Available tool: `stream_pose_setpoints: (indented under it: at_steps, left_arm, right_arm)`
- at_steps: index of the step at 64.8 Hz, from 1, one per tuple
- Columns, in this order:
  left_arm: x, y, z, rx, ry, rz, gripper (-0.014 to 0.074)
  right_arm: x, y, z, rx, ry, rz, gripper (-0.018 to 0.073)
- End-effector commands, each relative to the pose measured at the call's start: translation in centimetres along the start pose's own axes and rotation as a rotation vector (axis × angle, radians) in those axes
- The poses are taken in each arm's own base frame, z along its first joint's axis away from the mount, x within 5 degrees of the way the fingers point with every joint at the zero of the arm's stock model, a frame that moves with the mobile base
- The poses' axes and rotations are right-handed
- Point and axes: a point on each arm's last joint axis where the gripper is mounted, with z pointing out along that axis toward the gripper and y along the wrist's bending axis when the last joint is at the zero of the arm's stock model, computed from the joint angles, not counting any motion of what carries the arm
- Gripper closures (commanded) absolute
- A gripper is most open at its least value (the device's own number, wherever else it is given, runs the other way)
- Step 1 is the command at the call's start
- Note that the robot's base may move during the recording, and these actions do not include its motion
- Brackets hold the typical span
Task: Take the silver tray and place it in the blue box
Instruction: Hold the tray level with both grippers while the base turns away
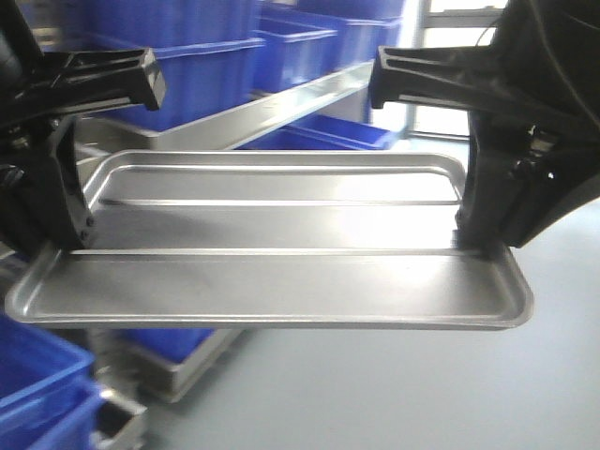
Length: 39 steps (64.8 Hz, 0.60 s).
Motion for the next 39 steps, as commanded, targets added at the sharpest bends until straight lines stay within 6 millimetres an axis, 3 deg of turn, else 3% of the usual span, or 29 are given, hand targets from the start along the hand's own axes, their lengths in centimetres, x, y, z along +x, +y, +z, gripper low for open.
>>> stream_pose_setpoints:
  at_steps: [1,39]
  left_arm:
    - [-0.59,-0.28,-1.33,0.037,-0.062,0.0,0.0607]
    - [-0.59,-0.28,-1.33,0.037,-0.062,0.0,0.0607]
  right_arm:
    - [-0.83,0.01,-1.41,-0.023,-0.068,-0.021,0.0506]
    - [-0.83,0.01,-1.41,-0.023,-0.068,-0.021,0.0506]
